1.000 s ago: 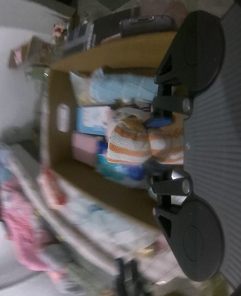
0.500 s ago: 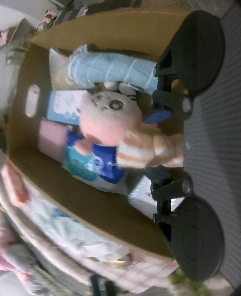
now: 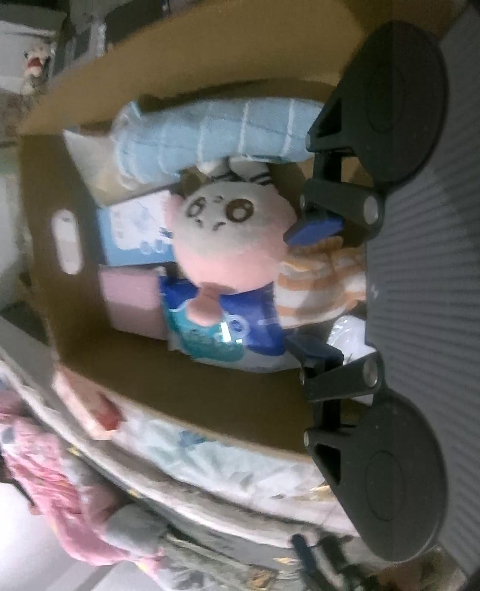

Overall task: Organize soft objects
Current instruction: 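Carry the towel roll into the box and open the right tool, then grasp the gold snack box with the left tool while the right tool grasps the green scrunchie, then lift the gold box with the left tool while the right tool lifts the scrunchie, then lower the scrunchie into the box with the right tool while the left tool lowers the gold box, then open both tools and withdraw them from the box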

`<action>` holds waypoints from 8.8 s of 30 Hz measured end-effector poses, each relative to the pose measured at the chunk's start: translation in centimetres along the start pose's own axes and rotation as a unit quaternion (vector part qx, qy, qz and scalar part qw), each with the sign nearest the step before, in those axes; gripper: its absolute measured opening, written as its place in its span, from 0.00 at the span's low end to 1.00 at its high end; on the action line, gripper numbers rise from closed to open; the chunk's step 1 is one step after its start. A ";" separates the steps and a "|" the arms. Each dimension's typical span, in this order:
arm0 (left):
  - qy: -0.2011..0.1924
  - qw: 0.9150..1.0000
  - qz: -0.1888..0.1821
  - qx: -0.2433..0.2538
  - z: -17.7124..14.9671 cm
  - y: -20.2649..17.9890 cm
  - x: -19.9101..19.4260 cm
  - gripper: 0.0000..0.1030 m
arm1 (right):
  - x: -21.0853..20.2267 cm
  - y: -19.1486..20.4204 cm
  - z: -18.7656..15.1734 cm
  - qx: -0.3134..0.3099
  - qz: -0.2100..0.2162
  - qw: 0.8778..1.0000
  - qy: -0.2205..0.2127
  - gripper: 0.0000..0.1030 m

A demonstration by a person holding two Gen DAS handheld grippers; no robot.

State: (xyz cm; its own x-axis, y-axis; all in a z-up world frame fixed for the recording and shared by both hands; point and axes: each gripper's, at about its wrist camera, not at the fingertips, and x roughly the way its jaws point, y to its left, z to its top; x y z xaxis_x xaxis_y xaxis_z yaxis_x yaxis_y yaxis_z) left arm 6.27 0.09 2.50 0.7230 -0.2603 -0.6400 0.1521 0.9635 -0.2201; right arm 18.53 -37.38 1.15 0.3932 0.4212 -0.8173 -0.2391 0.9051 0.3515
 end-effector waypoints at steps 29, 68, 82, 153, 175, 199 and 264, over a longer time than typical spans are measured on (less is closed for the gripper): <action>0.083 0.984 0.140 -0.066 -3.9 5.0 6.3 0.75 | 8.9 27.7 1.1 -0.203 0.157 0.966 0.026 0.53; 0.060 0.980 0.150 -0.117 -4.6 10.4 3.8 0.68 | 22.0 34.2 0.8 -0.338 0.067 0.932 0.111 0.16; 0.031 0.982 0.157 -0.101 -4.7 9.8 1.8 0.64 | 17.3 33.7 1.8 -0.290 0.149 0.943 0.072 0.00; -0.055 0.996 0.057 -0.038 0.1 5.3 -4.0 0.64 | 2.5 24.7 3.5 -0.239 0.170 0.956 -0.018 0.27; 0.050 0.988 -0.127 0.076 4.4 -13.8 9.4 0.64 | -6.9 -3.3 -2.5 -0.093 -0.040 0.993 -0.066 0.34; 0.062 0.988 -0.108 0.095 4.5 -15.8 10.7 0.64 | -1.4 -8.9 -0.1 0.053 0.061 0.997 0.014 0.55; 0.000 0.988 0.148 0.048 -1.0 -12.1 1.4 1.00 | -12.9 9.3 -19.4 -0.069 -0.247 0.915 -0.313 0.99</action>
State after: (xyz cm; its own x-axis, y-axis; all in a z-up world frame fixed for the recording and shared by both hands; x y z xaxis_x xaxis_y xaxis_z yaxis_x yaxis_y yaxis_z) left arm 4.74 -11.99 3.52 0.7452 0.0340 -0.6660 -0.0032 0.9989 0.0475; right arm -5.99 -35.50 6.15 0.9046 -0.0468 -0.4237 0.0110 0.9962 -0.0864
